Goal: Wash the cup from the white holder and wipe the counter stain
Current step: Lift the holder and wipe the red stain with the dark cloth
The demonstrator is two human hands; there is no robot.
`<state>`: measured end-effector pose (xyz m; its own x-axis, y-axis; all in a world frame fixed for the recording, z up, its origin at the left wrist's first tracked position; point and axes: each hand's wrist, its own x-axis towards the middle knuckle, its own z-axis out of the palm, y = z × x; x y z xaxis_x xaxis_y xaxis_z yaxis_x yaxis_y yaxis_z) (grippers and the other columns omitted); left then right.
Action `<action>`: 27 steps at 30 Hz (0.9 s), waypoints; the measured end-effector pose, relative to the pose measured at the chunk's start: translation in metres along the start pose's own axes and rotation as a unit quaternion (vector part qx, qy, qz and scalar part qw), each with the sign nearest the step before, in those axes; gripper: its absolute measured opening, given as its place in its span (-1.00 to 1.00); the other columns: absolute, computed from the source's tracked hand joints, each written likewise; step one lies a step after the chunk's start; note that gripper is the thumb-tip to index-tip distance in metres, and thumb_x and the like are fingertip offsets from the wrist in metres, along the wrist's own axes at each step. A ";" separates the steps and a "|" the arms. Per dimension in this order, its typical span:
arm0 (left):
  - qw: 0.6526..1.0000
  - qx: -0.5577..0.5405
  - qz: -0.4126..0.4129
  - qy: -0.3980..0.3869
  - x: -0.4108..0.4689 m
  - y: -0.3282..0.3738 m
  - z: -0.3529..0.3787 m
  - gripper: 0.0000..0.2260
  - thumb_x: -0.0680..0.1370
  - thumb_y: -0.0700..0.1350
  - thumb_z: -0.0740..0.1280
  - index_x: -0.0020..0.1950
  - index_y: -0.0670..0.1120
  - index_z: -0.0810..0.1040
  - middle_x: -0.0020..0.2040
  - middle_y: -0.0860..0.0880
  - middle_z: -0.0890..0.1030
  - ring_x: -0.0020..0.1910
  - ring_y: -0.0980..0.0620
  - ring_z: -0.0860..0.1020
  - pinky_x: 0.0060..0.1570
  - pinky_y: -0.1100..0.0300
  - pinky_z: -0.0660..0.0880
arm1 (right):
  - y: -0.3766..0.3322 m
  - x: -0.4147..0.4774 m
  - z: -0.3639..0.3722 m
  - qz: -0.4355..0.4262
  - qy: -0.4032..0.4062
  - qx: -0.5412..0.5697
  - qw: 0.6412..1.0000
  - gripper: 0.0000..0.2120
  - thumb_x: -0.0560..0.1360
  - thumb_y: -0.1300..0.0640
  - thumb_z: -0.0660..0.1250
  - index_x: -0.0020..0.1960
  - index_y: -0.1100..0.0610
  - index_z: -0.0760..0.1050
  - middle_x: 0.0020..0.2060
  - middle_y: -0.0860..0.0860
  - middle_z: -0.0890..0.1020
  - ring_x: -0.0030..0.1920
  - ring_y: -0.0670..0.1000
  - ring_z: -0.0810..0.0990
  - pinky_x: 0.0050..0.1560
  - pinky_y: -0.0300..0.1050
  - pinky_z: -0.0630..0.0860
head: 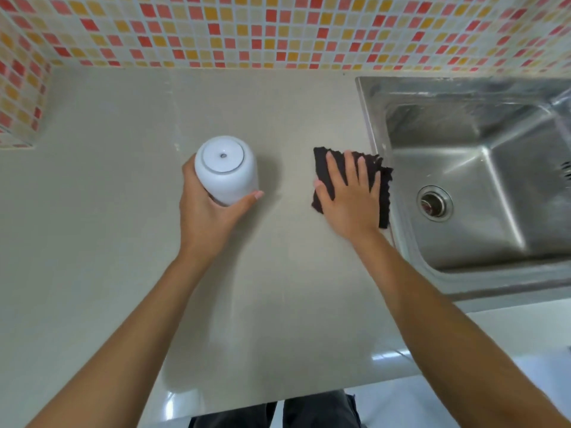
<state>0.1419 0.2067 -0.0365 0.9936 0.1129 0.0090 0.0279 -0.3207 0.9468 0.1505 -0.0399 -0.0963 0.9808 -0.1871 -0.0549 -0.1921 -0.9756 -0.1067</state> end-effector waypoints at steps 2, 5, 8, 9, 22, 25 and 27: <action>1.000 -0.002 0.004 -0.013 -0.001 0.002 0.012 -0.18 0.28 0.10 0.60 0.41 0.08 0.24 0.32 0.17 0.46 0.26 0.22 0.48 0.25 0.03 0.48 | -0.004 -0.058 -0.003 -0.036 -0.027 -0.007 0.999 -0.42 0.60 -0.27 -0.13 0.56 -0.11 -0.07 0.56 0.04 0.03 0.55 0.15 -0.03 0.49 0.25 -0.09; 0.999 -0.011 0.013 -0.032 0.001 0.003 0.030 -0.20 0.29 0.08 0.60 0.40 0.09 0.24 0.32 0.15 0.45 0.27 0.22 0.46 0.26 0.10 0.47 | 0.008 -0.136 -0.006 -0.118 -0.058 -0.025 0.991 -0.41 0.59 -0.29 -0.08 0.56 -0.14 -0.07 0.56 -0.01 0.00 0.55 0.09 -0.08 0.49 0.23 -0.06; 0.999 -0.019 0.019 -0.037 0.005 0.006 0.045 -0.20 0.28 0.08 0.61 0.39 0.11 0.25 0.32 0.11 0.46 0.28 0.21 0.46 0.28 0.16 0.45 | 0.036 -0.159 -0.009 -0.121 -0.069 -0.035 0.990 -0.40 0.58 -0.31 -0.06 0.56 -0.15 -0.03 0.56 -0.03 0.03 0.55 0.08 -0.04 0.48 0.25 -0.02; 0.999 -0.021 0.020 -0.039 0.007 0.006 0.048 -0.20 0.28 0.08 0.61 0.39 0.11 0.25 0.33 0.11 0.46 0.29 0.20 0.46 0.28 0.16 0.45 | 0.042 -0.153 -0.010 -0.097 -0.067 -0.035 0.992 -0.41 0.58 -0.30 -0.06 0.56 -0.15 -0.02 0.56 -0.02 0.04 0.55 0.08 -0.02 0.49 0.25 -0.04; 0.991 0.083 -0.085 -0.057 -0.019 -0.001 0.036 -0.09 0.40 0.02 0.54 0.56 -0.14 0.06 0.34 -0.07 0.42 0.30 0.00 0.45 0.32 0.03 0.41 | 0.014 -0.039 -0.021 0.086 -0.003 0.060 0.994 -0.58 0.67 -0.07 -0.07 0.50 -0.06 0.22 0.49 -0.03 0.28 0.52 0.03 0.14 0.49 0.11 0.00; 0.991 0.114 -0.072 -0.001 -0.064 0.005 0.035 -0.55 0.51 -0.10 0.40 0.35 -0.13 0.36 0.10 -0.06 0.52 0.00 -0.01 0.54 0.10 -0.05 0.52 | 0.016 -0.047 -0.041 0.118 0.006 0.140 0.983 -0.63 0.66 -0.05 -0.01 0.37 -0.02 0.39 0.23 0.06 0.57 0.30 0.13 0.46 0.30 0.09 0.30; 0.991 0.117 -0.034 -0.063 -0.083 0.015 0.044 -0.71 0.53 -0.18 0.35 0.25 -0.09 0.47 0.02 -0.03 0.54 -0.11 0.04 0.54 0.01 -0.02 0.53 | 0.019 -0.047 -0.056 0.156 -0.006 0.215 0.964 -0.63 0.64 -0.07 0.00 0.33 -0.04 0.44 0.10 0.12 0.62 0.15 0.21 0.54 0.20 0.09 0.41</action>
<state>0.0643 0.1509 -0.0369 0.9940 0.0287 -0.1058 0.1049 -0.5276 0.8430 0.1022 -0.0562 -0.0405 0.8734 -0.4595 -0.1611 -0.4756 -0.7341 -0.4847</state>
